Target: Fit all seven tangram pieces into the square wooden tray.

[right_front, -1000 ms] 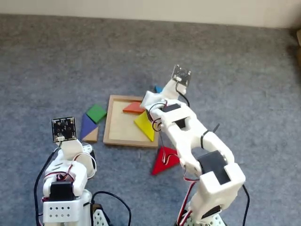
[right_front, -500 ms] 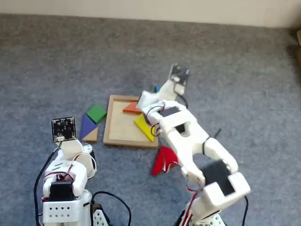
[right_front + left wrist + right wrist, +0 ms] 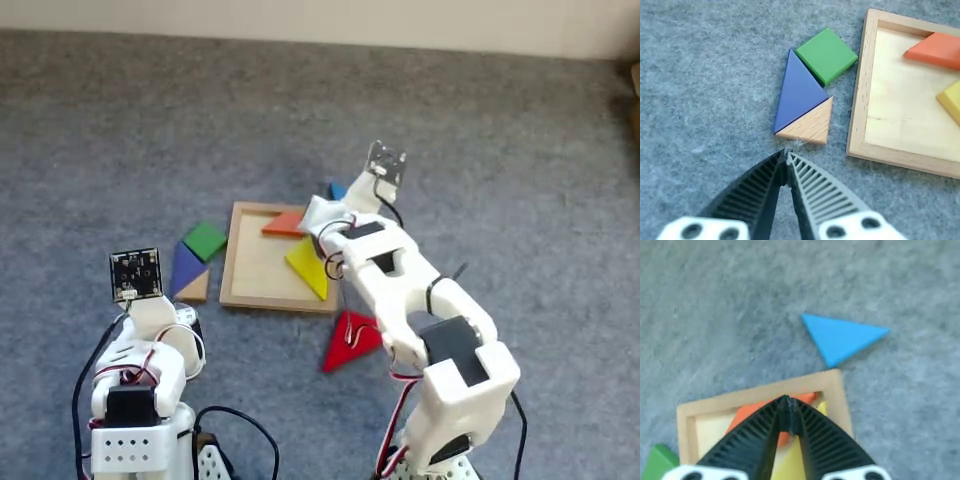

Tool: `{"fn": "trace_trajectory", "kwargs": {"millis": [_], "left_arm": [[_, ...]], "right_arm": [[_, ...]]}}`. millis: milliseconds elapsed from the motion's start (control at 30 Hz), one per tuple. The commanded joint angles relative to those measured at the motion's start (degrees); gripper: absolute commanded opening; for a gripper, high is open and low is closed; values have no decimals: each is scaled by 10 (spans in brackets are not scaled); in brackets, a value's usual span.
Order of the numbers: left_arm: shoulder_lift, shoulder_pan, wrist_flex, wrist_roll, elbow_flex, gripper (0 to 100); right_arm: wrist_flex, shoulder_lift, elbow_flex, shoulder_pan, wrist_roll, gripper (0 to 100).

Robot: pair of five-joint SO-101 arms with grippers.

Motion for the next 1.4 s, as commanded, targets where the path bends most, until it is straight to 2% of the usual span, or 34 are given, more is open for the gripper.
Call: {"fn": "trace_trajectory", "kwargs": {"millis": [0, 100, 200, 300, 667, 1100, 1200, 1367], "left_arm": [[-1, -8, 2, -4, 12, 5], [-1, -8, 2, -4, 12, 5], [-1, -8, 2, -4, 12, 5], [-1, -8, 2, -4, 12, 5], [-1, -8, 2, -4, 12, 5], [-1, -8, 2, -4, 12, 5], [-1, -8, 2, -4, 12, 5], [-1, -8, 2, -4, 12, 5]], "right_arm": [[5, 2, -15, 28, 10, 9], [6, 1, -15, 39, 12, 9], [6, 0, -15, 48, 55, 9], [6, -7, -15, 47, 68, 9], [36, -209, 51, 47, 70, 9], [360, -349, 58, 22, 65, 18], [427, -349, 57, 17, 40, 89], [508, -349, 60, -8, -27, 290]]}}
